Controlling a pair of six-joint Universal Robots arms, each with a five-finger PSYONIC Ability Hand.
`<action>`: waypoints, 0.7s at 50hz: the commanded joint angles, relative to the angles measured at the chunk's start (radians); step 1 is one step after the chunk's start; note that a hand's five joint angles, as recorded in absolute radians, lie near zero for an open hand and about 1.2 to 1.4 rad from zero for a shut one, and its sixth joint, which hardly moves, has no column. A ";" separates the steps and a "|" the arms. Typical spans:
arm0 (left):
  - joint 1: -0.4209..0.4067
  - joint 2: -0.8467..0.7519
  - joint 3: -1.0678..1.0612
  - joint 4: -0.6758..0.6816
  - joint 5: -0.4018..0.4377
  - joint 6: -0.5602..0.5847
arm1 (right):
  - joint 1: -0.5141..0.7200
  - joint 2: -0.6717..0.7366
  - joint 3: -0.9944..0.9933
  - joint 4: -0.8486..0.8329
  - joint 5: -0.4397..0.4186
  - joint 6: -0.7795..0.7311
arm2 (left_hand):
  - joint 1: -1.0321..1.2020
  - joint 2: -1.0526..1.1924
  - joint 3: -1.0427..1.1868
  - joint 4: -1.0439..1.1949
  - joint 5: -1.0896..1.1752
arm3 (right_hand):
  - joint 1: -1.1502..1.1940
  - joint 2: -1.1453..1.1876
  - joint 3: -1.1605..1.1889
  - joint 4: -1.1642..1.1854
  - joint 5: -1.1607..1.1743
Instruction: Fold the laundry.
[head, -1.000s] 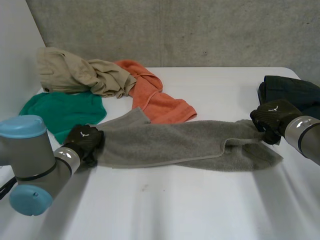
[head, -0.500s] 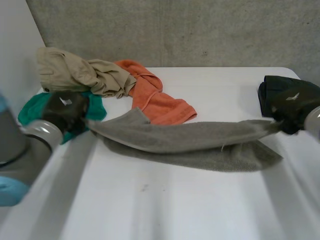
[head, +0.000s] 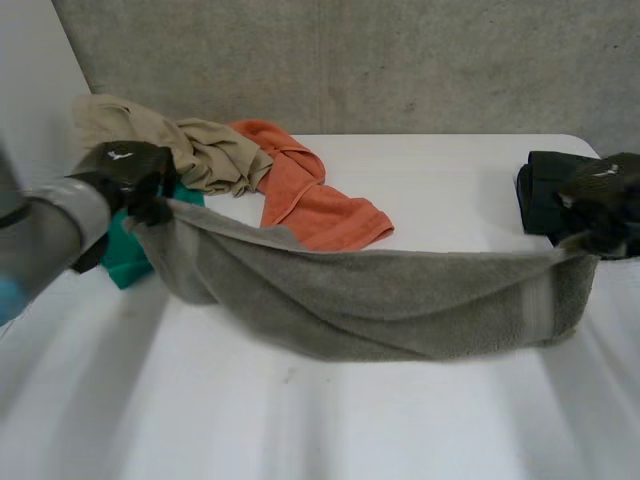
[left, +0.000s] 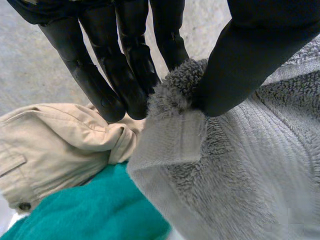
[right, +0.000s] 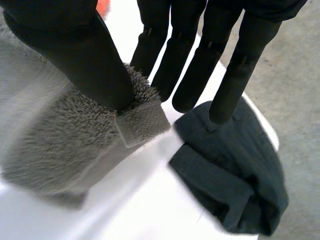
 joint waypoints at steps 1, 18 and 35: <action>-0.057 -0.166 0.397 0.164 -0.097 -0.067 | 0.045 0.129 -0.247 -0.379 0.109 0.067 | 0.245 0.200 0.207 0.202 0.242 | 0.285 0.222 0.205 0.197 0.230; -0.036 -0.080 0.377 0.686 -0.114 -0.309 | 0.048 -0.029 -0.183 -0.960 0.070 0.282 | 0.245 0.200 0.207 0.202 0.242 | 0.285 0.222 0.205 0.197 0.230; -0.048 -0.100 -0.201 0.737 -0.017 -0.157 | 0.028 0.054 0.183 -0.710 -0.041 0.256 | 0.245 0.200 0.207 0.202 0.242 | 0.285 0.222 0.205 0.197 0.230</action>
